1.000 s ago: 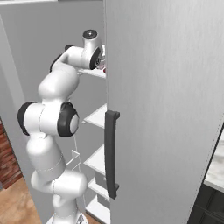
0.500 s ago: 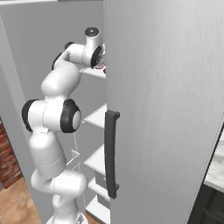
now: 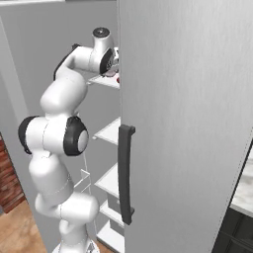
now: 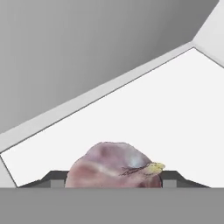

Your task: Take the garlic and steak from the highest rack and move them to the second highest rack where the chicken drumstick and garlic are located, to maximize freezer space. Close the freezer door after rearranging.

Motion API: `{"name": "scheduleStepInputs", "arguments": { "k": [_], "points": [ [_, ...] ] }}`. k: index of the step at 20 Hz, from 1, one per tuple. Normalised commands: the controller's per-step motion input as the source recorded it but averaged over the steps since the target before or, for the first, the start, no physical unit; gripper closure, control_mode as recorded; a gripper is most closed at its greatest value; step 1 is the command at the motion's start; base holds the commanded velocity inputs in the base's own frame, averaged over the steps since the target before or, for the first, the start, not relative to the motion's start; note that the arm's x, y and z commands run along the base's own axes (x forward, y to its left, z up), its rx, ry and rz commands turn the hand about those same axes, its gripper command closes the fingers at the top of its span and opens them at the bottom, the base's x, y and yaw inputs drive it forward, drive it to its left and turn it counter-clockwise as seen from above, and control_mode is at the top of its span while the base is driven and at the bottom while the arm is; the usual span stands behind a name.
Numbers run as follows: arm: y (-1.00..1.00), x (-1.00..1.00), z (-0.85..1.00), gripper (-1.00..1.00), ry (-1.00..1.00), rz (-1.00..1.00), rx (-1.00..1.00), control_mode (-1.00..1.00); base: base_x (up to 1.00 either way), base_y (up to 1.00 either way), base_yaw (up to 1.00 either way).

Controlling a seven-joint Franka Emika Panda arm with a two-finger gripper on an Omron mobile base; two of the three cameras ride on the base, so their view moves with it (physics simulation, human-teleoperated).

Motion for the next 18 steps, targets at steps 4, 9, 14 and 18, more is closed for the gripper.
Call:
{"name": "scheduleStepInputs", "arguments": {
  "k": [4,9,14,18],
  "points": [
    [-0.21,-0.79,0.00,1.00,-0.25,0.26,-0.17,-1.00,0.00,0.00,0.00],
    [-0.09,-1.00,0.00,1.00,-0.20,0.19,-0.09,-1.00,0.00,0.00,0.00],
    [0.00,-1.00,-0.18,1.00,-0.01,0.13,-0.06,-1.00,0.00,0.00,0.00],
    [0.04,-0.75,-0.44,1.00,0.06,0.06,-0.29,-1.00,0.00,0.00,0.00]
  ]
}}
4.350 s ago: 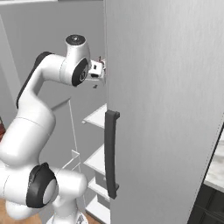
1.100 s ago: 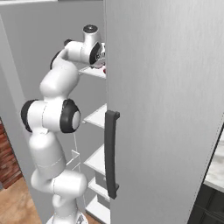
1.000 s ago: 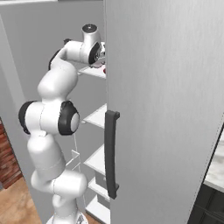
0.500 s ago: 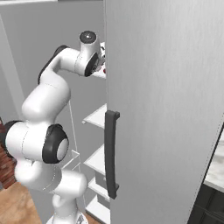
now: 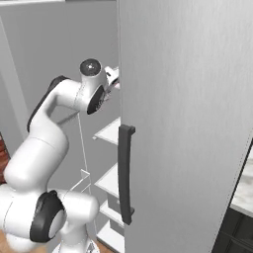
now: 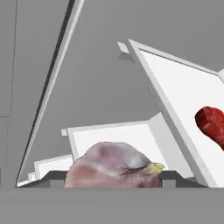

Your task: Take the garlic and steak from the highest rack and move them to the second highest rack where the chicken drumstick and garlic are located, to maximize freezer space. Close the freezer door after rearranging.

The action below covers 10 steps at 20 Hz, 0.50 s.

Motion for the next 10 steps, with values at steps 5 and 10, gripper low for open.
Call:
{"name": "scheduleStepInputs", "arguments": {
  "k": [5,10],
  "points": [
    [0.03,-0.09,-0.63,1.00,0.25,0.02,-0.48,-1.00,0.00,0.00,0.00],
    [0.00,0.13,-0.45,1.00,0.13,0.00,-0.22,-1.00,0.00,0.00,0.00]
  ]
}}
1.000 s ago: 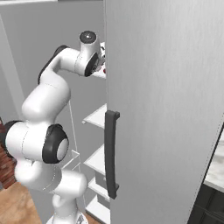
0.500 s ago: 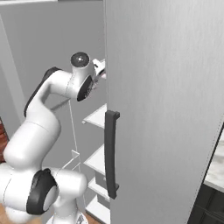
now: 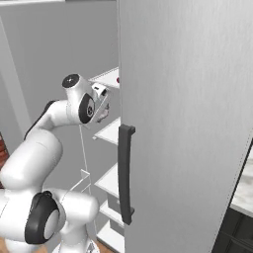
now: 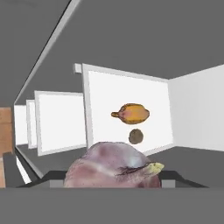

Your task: Take the garlic and steak from the highest rack and move them to the second highest rack where the chicken drumstick and garlic are located, to maximize freezer space. Close the freezer door after rearranging.

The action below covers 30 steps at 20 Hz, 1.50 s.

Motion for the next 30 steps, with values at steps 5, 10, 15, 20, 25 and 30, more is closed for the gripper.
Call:
{"name": "scheduleStepInputs", "arguments": {
  "k": [5,10,15,20,25,30],
  "points": [
    [0.00,0.22,-0.45,1.00,0.03,0.00,-0.16,-1.00,0.00,0.00,0.00],
    [-0.09,0.44,-0.32,1.00,0.00,0.00,-0.01,-1.00,0.00,0.00,0.00],
    [-0.08,0.55,-0.29,1.00,0.00,0.03,0.00,-1.00,0.00,0.00,0.00],
    [0.00,0.59,-0.26,1.00,0.00,0.05,0.00,-1.00,0.00,0.00,0.00],
    [0.00,0.64,-0.29,1.00,0.00,0.06,0.00,-1.00,0.00,0.00,0.00],
    [-0.02,0.61,-0.32,1.00,0.00,0.05,0.00,-1.00,0.00,0.00,0.00]
  ]
}}
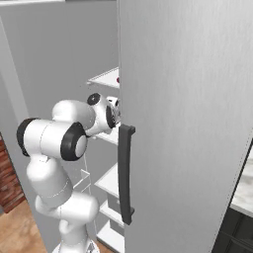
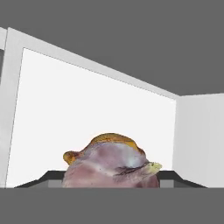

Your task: Take the garlic and steak from the highest rack and move them to the second highest rack where the chicken drumstick and garlic are located, to maximize freezer space. Close the freezer door after rearranging.

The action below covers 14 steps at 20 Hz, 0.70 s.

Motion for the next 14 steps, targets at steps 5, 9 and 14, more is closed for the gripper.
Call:
{"name": "scheduleStepInputs", "arguments": {
  "k": [5,9,14],
  "points": [
    [-0.01,0.58,-0.35,1.00,0.00,0.04,0.00,-1.00,0.00,0.00,0.00],
    [-0.02,0.54,-0.37,1.00,0.00,0.04,0.00,-1.00,0.00,0.00,0.00],
    [-0.02,0.51,-0.33,1.00,0.00,0.04,0.00,-1.00,0.00,0.00,0.00]
  ]
}}
